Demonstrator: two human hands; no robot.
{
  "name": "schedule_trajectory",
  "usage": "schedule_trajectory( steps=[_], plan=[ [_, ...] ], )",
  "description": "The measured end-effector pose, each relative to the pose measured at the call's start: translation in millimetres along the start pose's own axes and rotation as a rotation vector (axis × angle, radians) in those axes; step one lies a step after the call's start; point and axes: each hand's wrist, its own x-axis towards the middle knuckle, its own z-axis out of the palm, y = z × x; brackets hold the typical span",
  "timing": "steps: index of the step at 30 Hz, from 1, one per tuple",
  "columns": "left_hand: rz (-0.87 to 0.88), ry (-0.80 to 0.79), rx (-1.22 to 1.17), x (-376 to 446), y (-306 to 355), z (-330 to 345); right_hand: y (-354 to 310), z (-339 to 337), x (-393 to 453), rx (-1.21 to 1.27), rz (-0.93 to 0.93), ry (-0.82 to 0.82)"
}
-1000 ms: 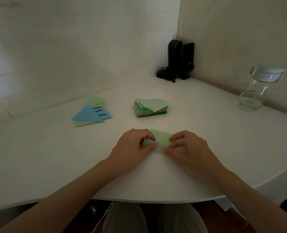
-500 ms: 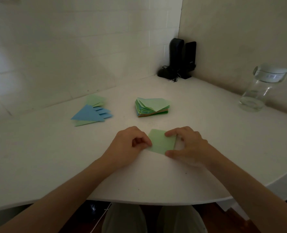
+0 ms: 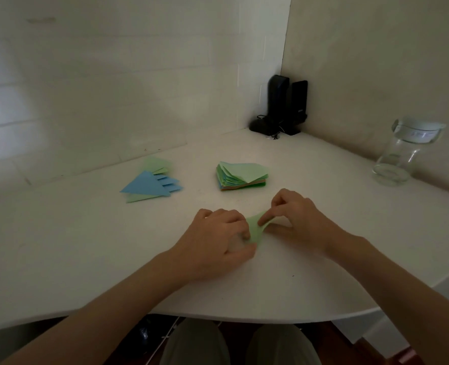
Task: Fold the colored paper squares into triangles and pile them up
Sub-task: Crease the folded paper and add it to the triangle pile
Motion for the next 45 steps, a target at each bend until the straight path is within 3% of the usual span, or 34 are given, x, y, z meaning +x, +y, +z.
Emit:
schedule_trajectory(
  steps=[4, 10, 16, 22, 33, 42, 45],
  plan=[
    [-0.112, 0.003, 0.086, -3.9, 1.1, 4.5, -3.5, 11.2, -7.9, -0.012, 0.019, 0.090],
    [-0.325, 0.147, -0.112, -5.6, -4.0, 13.4, -21.0, 28.4, -19.3, 0.191, 0.121, 0.165],
    [-0.426, 0.176, -0.091, -0.9, 2.0, 18.6, -22.5, 34.4, -15.8, 0.213, 0.229, 0.251],
    [-0.415, 0.165, 0.059, 0.9, 5.5, 24.8, -22.5, 34.7, -14.4, 0.205, 0.261, 0.264],
    [-0.426, 0.072, -0.125, -2.9, -4.3, 13.4, -15.6, 8.0, -14.5, 0.216, 0.348, 0.097],
    [-0.221, 0.134, -0.068, -11.7, 8.9, 5.4, -15.6, 9.3, -23.3, 0.230, 0.339, 0.152],
    [-0.229, 0.106, -0.005, -5.2, 19.6, 6.3, -19.1, 8.3, -23.7, 0.199, 0.320, 0.113]
  ],
)
